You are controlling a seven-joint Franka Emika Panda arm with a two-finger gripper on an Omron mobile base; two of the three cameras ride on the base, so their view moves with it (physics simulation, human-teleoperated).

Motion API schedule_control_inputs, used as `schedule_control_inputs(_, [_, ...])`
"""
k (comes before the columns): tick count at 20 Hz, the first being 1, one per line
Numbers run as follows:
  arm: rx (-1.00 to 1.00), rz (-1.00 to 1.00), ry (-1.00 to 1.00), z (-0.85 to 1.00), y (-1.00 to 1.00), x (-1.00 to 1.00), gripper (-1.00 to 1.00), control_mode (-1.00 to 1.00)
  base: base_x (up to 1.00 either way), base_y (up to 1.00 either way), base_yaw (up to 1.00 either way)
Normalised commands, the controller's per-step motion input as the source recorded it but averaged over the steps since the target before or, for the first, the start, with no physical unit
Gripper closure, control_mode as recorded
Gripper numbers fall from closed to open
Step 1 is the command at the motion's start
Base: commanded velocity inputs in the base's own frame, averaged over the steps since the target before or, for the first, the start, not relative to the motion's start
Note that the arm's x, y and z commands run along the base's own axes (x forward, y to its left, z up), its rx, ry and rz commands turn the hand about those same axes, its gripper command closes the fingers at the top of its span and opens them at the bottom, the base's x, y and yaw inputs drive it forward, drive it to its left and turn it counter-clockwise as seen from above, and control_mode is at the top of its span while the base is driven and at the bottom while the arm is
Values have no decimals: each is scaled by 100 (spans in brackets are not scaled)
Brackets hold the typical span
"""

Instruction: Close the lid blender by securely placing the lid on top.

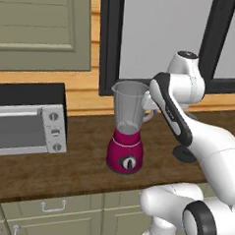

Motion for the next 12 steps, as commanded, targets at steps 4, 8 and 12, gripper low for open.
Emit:
schedule_control_inputs(4, [0, 0, 0, 0, 0, 0, -100, -100, 0, 0, 0])
schedule_control_inputs(8, [0, 0, 0, 0, 0, -2, -100, -100, 0, 0, 0])
schedule_control_inputs(12, [0, 0, 0, -3, -13, -6, -100, -100, 0, 0, 0])
